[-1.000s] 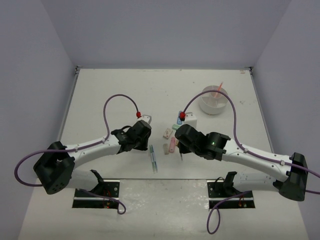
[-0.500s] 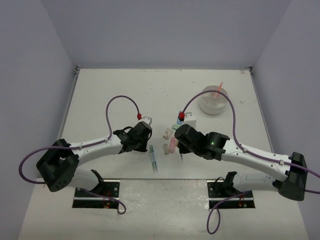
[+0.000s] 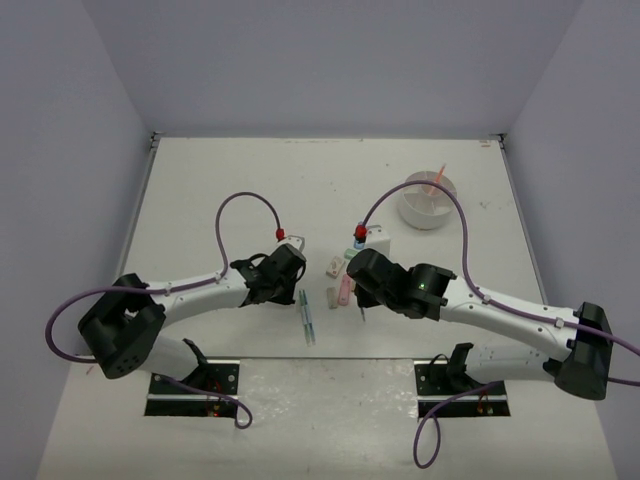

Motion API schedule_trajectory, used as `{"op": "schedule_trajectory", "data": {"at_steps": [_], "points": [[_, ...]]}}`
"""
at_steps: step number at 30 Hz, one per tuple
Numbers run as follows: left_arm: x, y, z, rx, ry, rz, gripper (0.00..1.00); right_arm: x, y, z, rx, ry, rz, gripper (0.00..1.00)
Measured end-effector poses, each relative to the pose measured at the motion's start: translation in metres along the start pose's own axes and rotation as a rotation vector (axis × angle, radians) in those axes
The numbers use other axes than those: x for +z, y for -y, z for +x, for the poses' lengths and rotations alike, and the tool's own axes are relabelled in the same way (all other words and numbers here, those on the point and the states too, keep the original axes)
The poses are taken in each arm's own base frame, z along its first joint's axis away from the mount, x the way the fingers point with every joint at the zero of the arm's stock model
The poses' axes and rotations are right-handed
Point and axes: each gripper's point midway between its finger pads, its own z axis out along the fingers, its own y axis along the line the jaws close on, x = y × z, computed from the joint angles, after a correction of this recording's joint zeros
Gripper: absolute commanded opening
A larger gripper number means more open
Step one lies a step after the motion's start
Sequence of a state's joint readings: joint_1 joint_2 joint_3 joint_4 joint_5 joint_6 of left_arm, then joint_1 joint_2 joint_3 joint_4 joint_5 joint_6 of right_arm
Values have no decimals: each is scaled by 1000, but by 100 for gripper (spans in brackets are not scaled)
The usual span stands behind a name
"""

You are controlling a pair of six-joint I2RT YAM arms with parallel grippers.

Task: Sort the stationery into containers
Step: Close the pen cap on the pen.

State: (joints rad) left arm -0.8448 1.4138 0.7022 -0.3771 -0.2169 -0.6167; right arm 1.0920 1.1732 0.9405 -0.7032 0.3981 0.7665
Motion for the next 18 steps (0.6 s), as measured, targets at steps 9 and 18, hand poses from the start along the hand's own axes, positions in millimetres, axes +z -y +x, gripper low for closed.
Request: {"op": "schedule_trajectory", "data": {"at_steps": [9, 18], "points": [[5, -1, 3, 1, -4, -1, 18, 0, 0, 0, 0, 0, -1, 0], [9, -3, 8, 4, -16, -10, 16, 0, -2, 1, 0, -8, -10, 0]]}}
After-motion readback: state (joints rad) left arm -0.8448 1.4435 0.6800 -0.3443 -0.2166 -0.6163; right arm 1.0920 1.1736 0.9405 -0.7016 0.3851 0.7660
